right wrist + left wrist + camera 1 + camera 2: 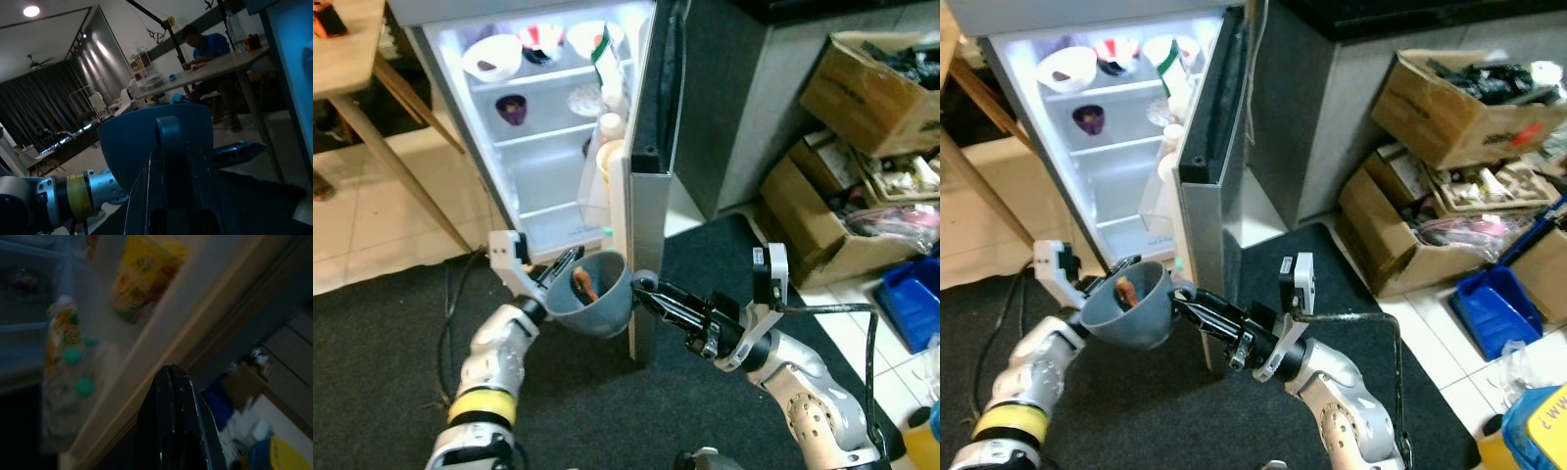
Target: Restocking fridge
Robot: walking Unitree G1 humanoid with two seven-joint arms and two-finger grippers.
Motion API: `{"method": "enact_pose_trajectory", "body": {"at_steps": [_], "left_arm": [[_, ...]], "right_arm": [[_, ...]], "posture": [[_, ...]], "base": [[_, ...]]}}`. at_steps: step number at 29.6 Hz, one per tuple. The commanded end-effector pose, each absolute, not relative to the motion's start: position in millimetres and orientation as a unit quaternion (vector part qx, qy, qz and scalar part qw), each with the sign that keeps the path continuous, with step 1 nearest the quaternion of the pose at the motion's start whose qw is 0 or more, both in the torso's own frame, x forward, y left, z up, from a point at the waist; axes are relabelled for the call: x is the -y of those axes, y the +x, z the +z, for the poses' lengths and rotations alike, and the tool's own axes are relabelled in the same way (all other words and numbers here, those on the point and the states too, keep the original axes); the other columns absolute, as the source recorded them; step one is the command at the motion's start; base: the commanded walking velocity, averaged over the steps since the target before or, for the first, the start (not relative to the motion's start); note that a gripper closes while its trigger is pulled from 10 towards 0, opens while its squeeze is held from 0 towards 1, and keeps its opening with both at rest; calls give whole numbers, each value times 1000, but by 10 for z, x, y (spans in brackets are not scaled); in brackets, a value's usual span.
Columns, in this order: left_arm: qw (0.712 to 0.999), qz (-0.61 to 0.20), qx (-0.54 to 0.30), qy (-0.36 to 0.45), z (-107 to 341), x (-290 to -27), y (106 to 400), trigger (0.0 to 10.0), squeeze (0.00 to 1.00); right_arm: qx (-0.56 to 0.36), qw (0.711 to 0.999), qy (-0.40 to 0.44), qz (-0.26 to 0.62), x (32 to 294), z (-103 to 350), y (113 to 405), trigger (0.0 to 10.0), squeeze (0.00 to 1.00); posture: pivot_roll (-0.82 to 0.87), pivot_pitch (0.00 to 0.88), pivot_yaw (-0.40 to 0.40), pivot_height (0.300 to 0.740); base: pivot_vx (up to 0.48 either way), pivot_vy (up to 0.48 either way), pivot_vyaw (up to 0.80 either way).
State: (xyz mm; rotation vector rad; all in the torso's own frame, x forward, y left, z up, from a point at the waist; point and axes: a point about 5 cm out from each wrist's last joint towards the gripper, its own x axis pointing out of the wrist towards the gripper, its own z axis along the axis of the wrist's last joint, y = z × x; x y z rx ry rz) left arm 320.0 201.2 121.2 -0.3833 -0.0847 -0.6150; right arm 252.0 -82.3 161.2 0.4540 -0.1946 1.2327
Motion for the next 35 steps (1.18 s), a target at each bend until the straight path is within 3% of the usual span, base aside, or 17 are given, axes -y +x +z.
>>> {"method": "enact_pose_trajectory", "body": {"at_steps": [1, 3, 4, 7, 8, 13, 15, 18, 20, 21, 22, 23, 24, 25, 31, 35], "left_arm": [[911, -373, 69, -161, 1426, -2116, 3090, 10000, 0], [877, -458, 85, -120, 1738, -2196, 2955, 10000, 0], [877, -458, 85, -120, 1738, -2196, 2955, 10000, 0], [829, -552, 76, -43, 2072, -2314, 2760, 10000, 0], [829, -552, 76, -43, 2072, -2314, 2760, 10000, 0], [767, -640, 38, 17, 2315, -2443, 2541, 10000, 0], [767, -640, 38, 17, 2315, -2443, 2541, 10000, 0], [732, -681, 7, 32, 2435, -2459, 2460, 10000, 0], [732, -681, 7, 32, 2435, -2459, 2460, 10000, 0], [717, -695, -9, 42, 2479, -2452, 2432, 10000, 0], [710, -702, -27, 54, 2538, -2452, 2426, 10000, 302], [710, -702, -27, 54, 2538, -2452, 2426, 10000, 302], [710, -700, -38, 70, 2591, -2463, 2454, 10000, 902], [716, -692, -46, 81, 2631, -2490, 2504, 10000, 1000], [738, -667, -52, 87, 2705, -2568, 2688, 10000, 1000], [745, -659, -55, 90, 2714, -2591, 2744, 10000, 1000]], "right_arm": [[93, 770, 221, 591, 813, 1635, 2471, 10000, 0], [89, 756, 227, 607, 840, 1632, 2435, 10000, 0], [89, 756, 227, 607, 840, 1632, 2435, 10000, 0], [86, 743, 240, 619, 908, 1614, 2411, 10000, 0], [86, 743, 240, 619, 908, 1614, 2411, 10000, 0], [76, 726, 249, 636, 1018, 1599, 2363, 10000, 0], [76, 726, 249, 636, 1018, 1599, 2363, 10000, 0], [69, 726, 250, 637, 1059, 1571, 2371, 10000, 0], [69, 726, 250, 637, 1059, 1571, 2371, 10000, 0], [65, 730, 246, 634, 1071, 1544, 2388, 10000, 0], [65, 732, 247, 632, 1079, 1532, 2408, 10000, 0], [65, 732, 247, 632, 1079, 1532, 2408, 10000, 0], [66, 731, 247, 632, 1082, 1531, 2420, 10000, 0], [67, 729, 246, 636, 1072, 1539, 2424, 10000, 0], [81, 751, 209, 621, 971, 1543, 2509, 10000, 0], [84, 748, 210, 624, 951, 1539, 2509, 10000, 0]], "posture": [[-89, 156, 2, 740], [-80, 157, 4, 740], [-80, 157, 4, 740], [-73, 155, 10, 740], [-73, 155, 10, 740], [-70, 152, 8, 740], [-70, 152, 8, 740], [-56, 154, 10, 740], [-56, 154, 10, 740], [-54, 155, 14, 740], [-45, 151, 18, 740], [-45, 151, 18, 740], [-42, 150, 22, 740], [-41, 150, 24, 740], [-39, 150, 29, 740], [-38, 150, 32, 740]], "base": [[0, 0, 0], [0, 0, 0], [0, 0, 0], [0, 0, 0], [0, 0, 0], [0, 0, 0], [0, 0, 0], [0, 0, 0], [0, 0, 0], [0, 0, 0], [0, 0, 0], [0, 0, 0], [0, 0, 0], [0, 0, 0], [0, 0, 0], [0, 0, 0]]}}
